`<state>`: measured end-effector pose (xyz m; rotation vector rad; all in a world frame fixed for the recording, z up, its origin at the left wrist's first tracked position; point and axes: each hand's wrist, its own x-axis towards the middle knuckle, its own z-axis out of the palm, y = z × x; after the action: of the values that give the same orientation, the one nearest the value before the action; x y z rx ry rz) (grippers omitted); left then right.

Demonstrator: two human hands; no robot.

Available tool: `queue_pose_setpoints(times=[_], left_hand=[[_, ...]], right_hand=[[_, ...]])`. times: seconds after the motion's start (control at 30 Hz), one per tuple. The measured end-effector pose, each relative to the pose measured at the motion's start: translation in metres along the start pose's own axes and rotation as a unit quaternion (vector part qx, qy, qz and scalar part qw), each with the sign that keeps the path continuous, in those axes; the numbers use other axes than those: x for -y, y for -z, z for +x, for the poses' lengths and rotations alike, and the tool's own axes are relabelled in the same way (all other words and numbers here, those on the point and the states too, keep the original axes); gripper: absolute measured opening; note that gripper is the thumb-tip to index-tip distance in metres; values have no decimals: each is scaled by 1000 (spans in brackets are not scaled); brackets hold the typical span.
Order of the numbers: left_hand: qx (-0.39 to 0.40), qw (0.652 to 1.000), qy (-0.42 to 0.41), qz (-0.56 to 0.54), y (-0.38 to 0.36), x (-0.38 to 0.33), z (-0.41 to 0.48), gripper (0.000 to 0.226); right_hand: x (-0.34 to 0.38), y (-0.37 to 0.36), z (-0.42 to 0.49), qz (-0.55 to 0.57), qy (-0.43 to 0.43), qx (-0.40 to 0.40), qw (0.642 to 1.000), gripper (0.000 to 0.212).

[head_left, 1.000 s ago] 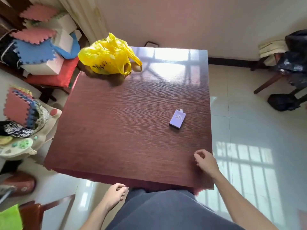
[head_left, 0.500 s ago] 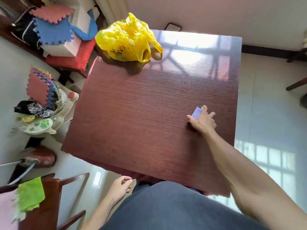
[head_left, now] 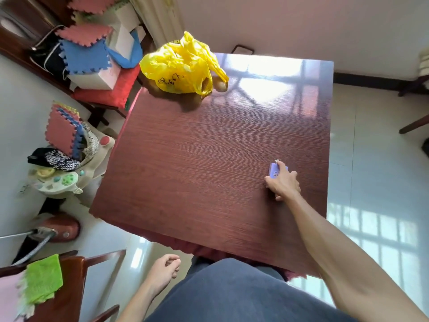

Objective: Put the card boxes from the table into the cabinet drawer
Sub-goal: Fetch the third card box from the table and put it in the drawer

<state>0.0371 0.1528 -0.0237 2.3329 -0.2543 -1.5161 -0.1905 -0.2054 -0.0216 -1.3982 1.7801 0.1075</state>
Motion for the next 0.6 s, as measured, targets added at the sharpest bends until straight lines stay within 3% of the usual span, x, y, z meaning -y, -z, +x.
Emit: queue_pose_setpoints(times=[0.33, 0.5, 0.6], left_hand=[[39, 992, -62, 103, 9, -4, 0, 14], [106, 970, -81, 205, 8, -4, 24, 13], [154, 938, -107, 292, 3, -3, 43, 16]], right_hand=[[-118, -24, -89, 241, 23, -13, 970, 77], [-180, -58, -177, 414, -64, -39, 907, 68], [-210, -87, -234, 468, -112, -69, 874, 61]])
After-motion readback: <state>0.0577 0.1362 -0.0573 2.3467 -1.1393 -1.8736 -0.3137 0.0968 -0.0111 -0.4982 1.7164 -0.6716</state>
